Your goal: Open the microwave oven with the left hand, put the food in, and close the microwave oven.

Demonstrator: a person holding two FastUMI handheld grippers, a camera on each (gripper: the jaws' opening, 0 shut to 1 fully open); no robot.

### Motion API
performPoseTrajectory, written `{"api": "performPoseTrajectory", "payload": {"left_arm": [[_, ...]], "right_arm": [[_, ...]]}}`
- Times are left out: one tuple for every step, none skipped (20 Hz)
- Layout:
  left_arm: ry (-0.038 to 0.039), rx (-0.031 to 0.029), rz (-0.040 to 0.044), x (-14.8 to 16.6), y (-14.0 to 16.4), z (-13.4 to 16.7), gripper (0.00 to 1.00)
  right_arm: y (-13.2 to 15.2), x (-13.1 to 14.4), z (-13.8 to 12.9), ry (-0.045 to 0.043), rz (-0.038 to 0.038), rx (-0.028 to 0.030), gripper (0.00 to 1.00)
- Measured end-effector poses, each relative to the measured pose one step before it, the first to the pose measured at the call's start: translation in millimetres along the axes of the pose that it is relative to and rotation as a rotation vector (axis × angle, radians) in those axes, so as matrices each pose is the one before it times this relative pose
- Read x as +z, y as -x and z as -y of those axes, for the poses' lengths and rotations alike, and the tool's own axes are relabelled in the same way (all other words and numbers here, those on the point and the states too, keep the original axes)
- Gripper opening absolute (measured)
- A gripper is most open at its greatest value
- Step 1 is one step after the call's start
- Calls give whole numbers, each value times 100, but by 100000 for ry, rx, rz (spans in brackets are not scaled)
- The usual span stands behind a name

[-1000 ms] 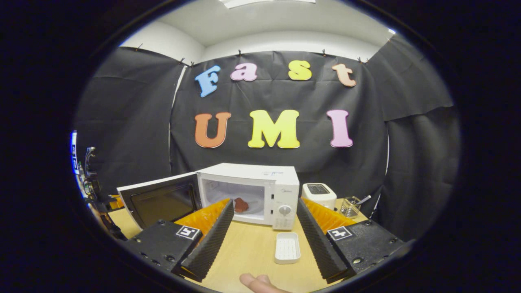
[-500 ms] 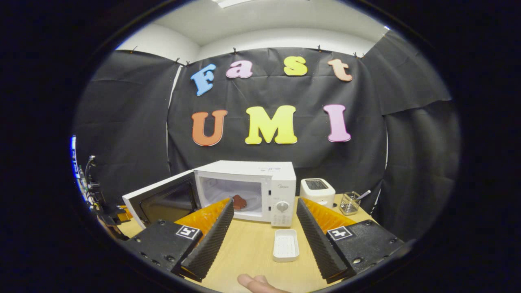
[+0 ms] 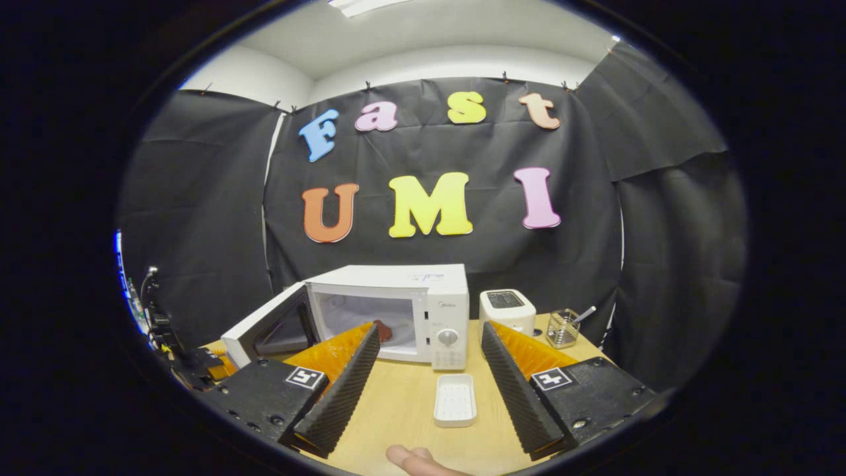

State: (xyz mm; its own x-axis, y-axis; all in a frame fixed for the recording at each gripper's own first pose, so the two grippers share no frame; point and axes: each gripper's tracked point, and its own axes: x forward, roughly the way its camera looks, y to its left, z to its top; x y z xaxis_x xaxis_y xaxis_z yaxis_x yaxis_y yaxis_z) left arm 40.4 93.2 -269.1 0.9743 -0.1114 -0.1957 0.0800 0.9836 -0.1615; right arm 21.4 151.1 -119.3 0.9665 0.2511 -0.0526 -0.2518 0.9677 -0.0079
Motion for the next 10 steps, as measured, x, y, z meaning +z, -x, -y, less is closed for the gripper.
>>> {"api": "performPoseTrajectory", "payload": {"left_arm": [[-420, -1771, -365, -99, -468, 923, 0], [-680, -1506, -411, -65, -444, 902, 0], [-362, -1112, -395, -10, -579, 728, 0], [-593, -1388, -124, 55, -616, 951, 0], [-714, -1677, -433, -58, -679, 1081, 0], [-276, -1321, -532, -77, -747, 892, 0], [-252, -1247, -584, -123, -809, 911, 10], [45, -1029, -175, 77, -863, 719, 0], [873, -1540, 275, 65, -956, 795, 0], [1470, -1816, 436, 234, -974, 936, 0]], "right_arm": [[0, 278, 240, 658, 568, 36, 99], [-32, 247, 273, 520, 449, -340, 99], [11, 307, 641, 293, 281, -968, 99], [-45, 335, 233, 353, 419, 114, 99], [-107, 292, 386, 248, 178, -140, 99], [-81, 165, 447, 34, 226, -256, 99], [-54, 182, 435, 155, 369, 79, 99], [-146, 257, 530, 44, 343, -124, 99], [-191, 303, 408, 280, 858, 540, 99], [-214, 446, 409, 187, 1318, 118, 99]]}}
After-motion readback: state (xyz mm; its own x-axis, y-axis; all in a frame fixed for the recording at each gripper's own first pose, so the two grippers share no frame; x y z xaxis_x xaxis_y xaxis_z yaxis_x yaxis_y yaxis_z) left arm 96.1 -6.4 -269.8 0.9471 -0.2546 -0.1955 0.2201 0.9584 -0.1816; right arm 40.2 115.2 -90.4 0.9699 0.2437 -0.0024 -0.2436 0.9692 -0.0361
